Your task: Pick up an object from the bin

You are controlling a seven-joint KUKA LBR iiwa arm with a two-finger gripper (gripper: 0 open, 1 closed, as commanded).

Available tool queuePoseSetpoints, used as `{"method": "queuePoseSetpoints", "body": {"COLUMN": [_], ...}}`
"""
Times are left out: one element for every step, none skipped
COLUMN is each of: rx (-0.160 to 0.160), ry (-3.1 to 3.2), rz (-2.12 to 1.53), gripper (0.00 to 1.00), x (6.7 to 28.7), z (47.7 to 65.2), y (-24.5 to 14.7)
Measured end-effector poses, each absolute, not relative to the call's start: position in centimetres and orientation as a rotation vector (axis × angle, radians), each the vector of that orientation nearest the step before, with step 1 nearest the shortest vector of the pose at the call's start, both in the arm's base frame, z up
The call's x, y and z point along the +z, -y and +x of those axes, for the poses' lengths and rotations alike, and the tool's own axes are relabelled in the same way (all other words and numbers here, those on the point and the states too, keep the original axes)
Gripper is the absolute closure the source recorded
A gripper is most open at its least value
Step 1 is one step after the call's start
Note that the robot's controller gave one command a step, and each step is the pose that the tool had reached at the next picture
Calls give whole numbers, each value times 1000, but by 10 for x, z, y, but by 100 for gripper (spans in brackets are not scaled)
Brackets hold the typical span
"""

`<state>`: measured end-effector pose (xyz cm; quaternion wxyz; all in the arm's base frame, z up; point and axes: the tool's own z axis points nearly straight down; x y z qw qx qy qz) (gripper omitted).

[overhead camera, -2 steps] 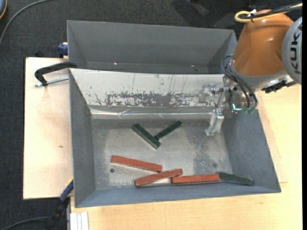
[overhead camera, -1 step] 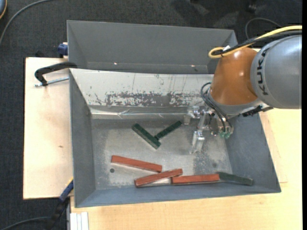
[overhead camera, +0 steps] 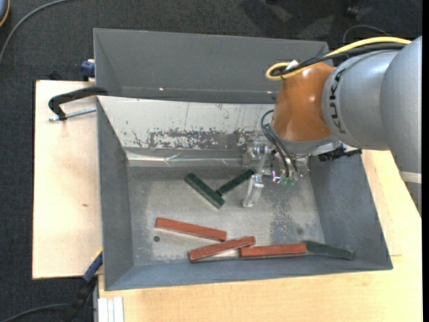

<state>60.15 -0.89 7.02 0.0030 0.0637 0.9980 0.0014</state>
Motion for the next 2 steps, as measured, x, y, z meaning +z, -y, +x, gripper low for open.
{"method": "queuePoseSetpoints", "body": {"rx": [2, -3], "ry": [-3129, -3086], "rz": [202, -516], "gripper": [100, 100], "x": [71, 228], "z": [601, 588], "y": [11, 16]}}
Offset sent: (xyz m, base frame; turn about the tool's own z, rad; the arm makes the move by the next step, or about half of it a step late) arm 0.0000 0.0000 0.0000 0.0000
